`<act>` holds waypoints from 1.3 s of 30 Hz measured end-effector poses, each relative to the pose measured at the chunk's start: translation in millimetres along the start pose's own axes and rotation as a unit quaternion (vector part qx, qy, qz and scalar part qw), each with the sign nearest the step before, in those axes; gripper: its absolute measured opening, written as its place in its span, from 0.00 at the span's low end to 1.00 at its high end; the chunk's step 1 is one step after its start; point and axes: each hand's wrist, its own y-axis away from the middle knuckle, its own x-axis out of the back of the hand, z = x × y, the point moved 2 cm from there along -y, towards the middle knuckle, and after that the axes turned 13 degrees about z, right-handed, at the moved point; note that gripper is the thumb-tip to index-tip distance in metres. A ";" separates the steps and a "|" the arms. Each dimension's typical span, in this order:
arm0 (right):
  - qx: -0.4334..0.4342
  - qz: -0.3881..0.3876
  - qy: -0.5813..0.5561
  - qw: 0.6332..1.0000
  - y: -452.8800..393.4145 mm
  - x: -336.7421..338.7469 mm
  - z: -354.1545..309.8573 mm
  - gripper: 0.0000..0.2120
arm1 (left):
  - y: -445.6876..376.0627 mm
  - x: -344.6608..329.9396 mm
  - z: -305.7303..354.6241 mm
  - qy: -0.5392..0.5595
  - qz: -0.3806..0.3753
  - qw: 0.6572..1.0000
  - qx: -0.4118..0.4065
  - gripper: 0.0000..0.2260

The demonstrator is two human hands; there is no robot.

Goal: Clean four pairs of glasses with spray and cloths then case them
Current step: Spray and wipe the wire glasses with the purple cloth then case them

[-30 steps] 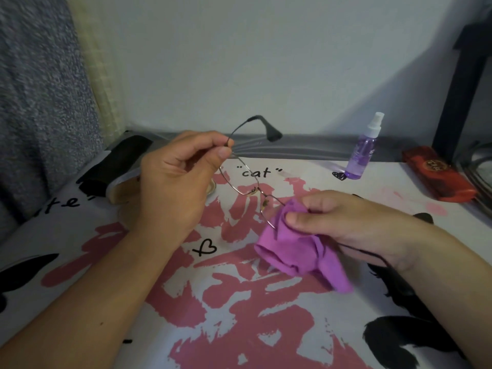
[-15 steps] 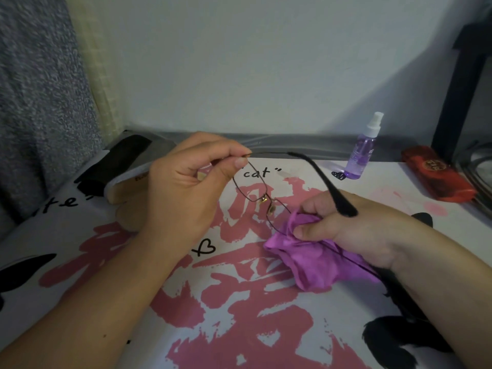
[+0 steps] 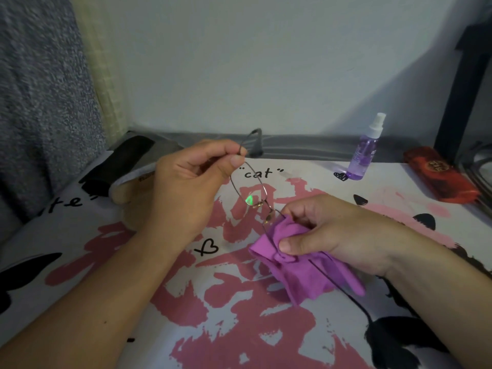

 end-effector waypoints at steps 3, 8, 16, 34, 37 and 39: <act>-0.010 0.015 -0.021 1.000 -1.7 -5.8 3.1 0.07 | 1.6 -1.1 -3.7 0.007 0.002 1.000 0.015 0.07; 0.016 0.050 -0.069 0.996 -3.5 -9.9 2.8 0.07 | 5.1 -5.2 -11.9 0.017 0.004 0.998 0.063 0.06; 0.030 0.032 -0.090 0.995 -4.2 -8.3 1.7 0.06 | 2.1 -4.0 -13.1 0.034 0.014 0.997 0.074 0.07; 0.018 0.148 -0.300 0.942 -14.7 5.1 -0.8 0.13 | 6.3 -5.1 -11.3 0.034 -0.072 0.995 0.066 0.06; 0.033 0.124 -0.316 0.940 -15.5 11.9 -1.3 0.15 | 10.0 -7.2 -4.2 0.016 -0.138 0.990 0.031 0.07; 0.034 0.061 -0.289 0.955 -11.7 12.1 -2.3 0.19 | 11.0 -7.3 -2.1 0.008 -0.162 0.987 -0.001 0.07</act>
